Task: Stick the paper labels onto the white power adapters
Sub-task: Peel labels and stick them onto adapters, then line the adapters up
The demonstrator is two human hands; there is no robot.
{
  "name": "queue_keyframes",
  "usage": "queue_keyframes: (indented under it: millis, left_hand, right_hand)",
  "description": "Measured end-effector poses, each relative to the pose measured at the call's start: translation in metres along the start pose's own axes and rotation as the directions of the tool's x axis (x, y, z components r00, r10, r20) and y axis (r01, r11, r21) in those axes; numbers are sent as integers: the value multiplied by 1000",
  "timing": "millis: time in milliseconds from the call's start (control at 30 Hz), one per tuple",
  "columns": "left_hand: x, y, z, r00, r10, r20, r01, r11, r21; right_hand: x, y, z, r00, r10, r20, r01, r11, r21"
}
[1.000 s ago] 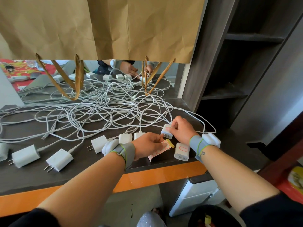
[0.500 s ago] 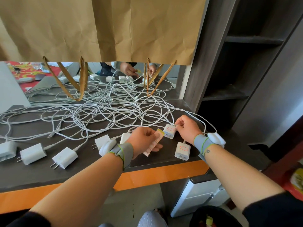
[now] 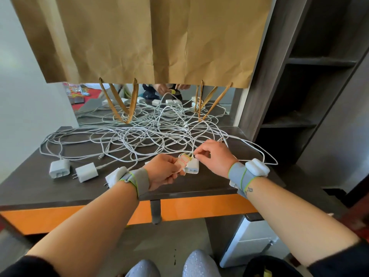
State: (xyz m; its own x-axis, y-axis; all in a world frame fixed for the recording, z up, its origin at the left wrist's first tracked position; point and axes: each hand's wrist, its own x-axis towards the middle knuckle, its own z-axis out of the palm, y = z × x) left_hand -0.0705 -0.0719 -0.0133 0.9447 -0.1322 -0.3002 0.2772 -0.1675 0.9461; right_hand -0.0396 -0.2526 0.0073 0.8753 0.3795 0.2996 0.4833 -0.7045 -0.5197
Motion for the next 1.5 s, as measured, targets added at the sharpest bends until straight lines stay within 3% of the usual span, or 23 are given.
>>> queue_keyframes:
  millis: [167,300,467,700,900,1267,1500]
  left_hand:
    - [-8,0,-10,999,48,-10,-47,997,54]
    - [-9,1,-13,995,89,-50,-80,985,151]
    - [-10,5,-14,988,150,-24,-144,976,165]
    - [-9,8,-15,972,231,32,-232,950,207]
    - [-4,7,-16,954,294,62,-300,917,262]
    - [4,8,-20,930,354,96,-356,811,464]
    - [8,7,-20,934,344,97,-347,807,477]
  right_hand:
    - [-2,-12,3,994,-61,94,70,993,-97]
    - [-5,-19,0,991,-119,67,125,987,-99]
    - [-4,-22,2,963,-79,258,149,953,-264]
    - [-2,-20,3,952,-26,305,51,996,-74]
    - [0,-17,5,978,-16,207,5,999,54]
    - [4,-12,9,981,-21,192,7,998,70]
    - [5,-9,8,979,-6,206,-7,998,64]
